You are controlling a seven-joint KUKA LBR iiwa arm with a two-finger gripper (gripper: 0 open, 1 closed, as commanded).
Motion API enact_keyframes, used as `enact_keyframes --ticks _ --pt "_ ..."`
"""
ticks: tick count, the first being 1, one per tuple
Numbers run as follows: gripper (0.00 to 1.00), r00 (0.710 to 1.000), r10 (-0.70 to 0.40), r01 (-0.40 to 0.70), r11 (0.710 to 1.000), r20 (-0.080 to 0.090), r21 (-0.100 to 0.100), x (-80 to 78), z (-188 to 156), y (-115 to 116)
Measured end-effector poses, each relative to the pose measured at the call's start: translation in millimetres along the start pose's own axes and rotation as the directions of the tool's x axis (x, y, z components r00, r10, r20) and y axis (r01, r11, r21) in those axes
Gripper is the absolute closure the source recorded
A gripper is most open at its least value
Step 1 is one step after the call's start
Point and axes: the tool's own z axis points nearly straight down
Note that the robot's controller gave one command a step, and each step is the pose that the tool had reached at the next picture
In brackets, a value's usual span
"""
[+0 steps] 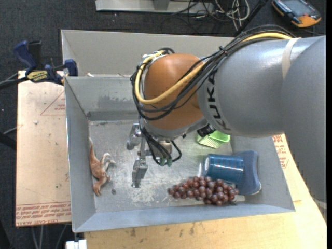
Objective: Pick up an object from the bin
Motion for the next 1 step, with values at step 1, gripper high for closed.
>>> enact_keyframes --ticks 1 --pt "0.00 1.000 0.003 -0.003 1.000 0.008 -0.001 -1.9 -4.2 -0.8"
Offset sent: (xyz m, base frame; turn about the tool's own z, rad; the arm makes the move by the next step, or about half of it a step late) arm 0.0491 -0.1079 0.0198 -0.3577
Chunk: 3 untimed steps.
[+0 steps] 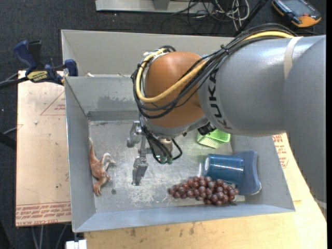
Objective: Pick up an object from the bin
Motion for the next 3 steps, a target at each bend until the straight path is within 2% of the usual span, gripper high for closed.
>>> enact_keyframes --ticks 1,2,3 --pt "0.00 1.000 -0.001 0.001 1.000 0.000 0.000 -0.1 0.0 -0.2" --pt "0.00 0.994 -0.105 0.105 0.994 0.001 0.000 7.0 -16.4 2.8" --pt "0.00 0.997 -0.080 0.080 0.997 0.003 -0.001 11.6 -30.5 -0.6"
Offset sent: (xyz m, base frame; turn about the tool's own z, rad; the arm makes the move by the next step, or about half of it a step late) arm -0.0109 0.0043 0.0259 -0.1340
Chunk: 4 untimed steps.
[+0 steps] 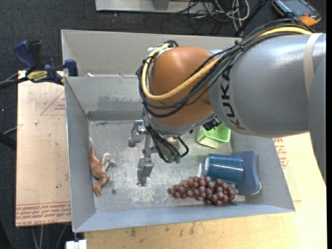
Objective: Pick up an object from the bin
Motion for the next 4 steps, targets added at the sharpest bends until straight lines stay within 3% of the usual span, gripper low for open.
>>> enact_keyframes --ticks 1,2,3,4 --pt "0.00 0.986 0.168 -0.168 0.986 0.003 -0.001 10.9 52.7 -1.2" --pt "0.00 0.977 0.214 -0.213 0.977 -0.010 0.005 20.7 87.1 -2.4" --pt "1.00 0.987 0.159 -0.159 0.987 0.007 -0.004 0.3 145.2 9.0" --pt "1.00 0.987 0.159 -0.159 0.987 0.007 -0.004 0.4 145.3 9.0"
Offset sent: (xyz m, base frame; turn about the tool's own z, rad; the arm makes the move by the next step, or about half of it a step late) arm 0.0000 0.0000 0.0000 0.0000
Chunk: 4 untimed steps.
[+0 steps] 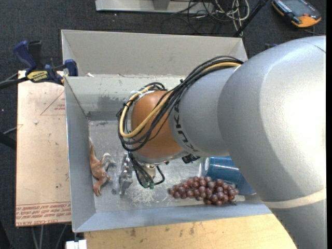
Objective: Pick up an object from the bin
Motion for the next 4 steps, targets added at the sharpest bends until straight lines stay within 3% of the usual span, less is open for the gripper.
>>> enact_keyframes --ticks 1,3,4 --pt "0.00 1.000 -0.001 0.001 1.000 -0.006 0.002 2.5 2.5 -0.5" --pt "0.00 1.000 -0.001 0.001 1.000 -0.006 0.002 2.5 2.5 -0.6" --pt "0.00 0.973 -0.230 0.230 0.973 -0.009 -0.001 -8.5 -9.5 -29.9"
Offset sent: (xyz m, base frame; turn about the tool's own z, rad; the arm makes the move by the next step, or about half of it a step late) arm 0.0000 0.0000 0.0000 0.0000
